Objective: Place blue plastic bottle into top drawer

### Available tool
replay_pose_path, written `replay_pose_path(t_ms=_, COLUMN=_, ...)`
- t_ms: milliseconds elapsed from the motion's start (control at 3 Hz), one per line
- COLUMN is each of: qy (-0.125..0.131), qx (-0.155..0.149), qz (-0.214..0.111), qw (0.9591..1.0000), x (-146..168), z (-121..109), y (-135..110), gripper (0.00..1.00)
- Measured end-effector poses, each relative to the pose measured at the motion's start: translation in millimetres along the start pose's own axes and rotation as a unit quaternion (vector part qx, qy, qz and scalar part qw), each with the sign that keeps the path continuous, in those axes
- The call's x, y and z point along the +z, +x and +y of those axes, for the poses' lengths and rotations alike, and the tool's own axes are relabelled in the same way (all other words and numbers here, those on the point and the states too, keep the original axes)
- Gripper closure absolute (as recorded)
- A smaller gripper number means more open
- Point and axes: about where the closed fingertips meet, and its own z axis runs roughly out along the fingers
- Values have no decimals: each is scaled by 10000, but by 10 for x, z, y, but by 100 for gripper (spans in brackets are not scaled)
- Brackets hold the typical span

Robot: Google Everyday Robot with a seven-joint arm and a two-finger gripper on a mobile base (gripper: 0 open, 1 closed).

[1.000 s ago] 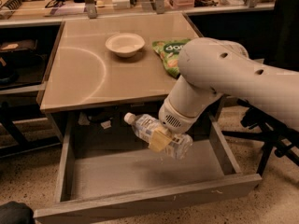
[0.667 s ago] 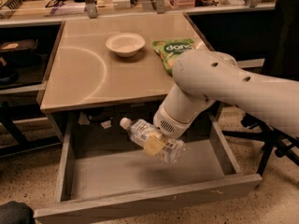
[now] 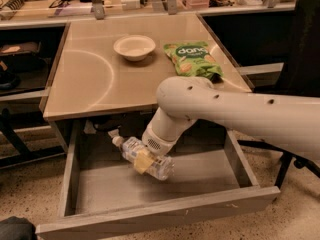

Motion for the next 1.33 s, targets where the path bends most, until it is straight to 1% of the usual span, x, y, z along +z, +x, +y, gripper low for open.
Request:
replay_pose_path(t_ms=333, qy=-55, qx=14, qz=-89, qw=9999, x=297, z=-51, y=-120, gripper=100)
replay_pose_path(t_ms=667, qy=-35, qx=94, qz=-120, qw=9999, x=534, z=-62, y=-145, gripper=100)
replay_pose_path(t_ms=1000, qy=-27, qx=148, qz=-144, qw=9998, x=713, z=-102, y=-165, gripper=100)
replay_pose_path(t_ms=1333, qy=-84, qx=276, qz=-114, qw=9995, x=842, z=-172, y=-155, gripper=100)
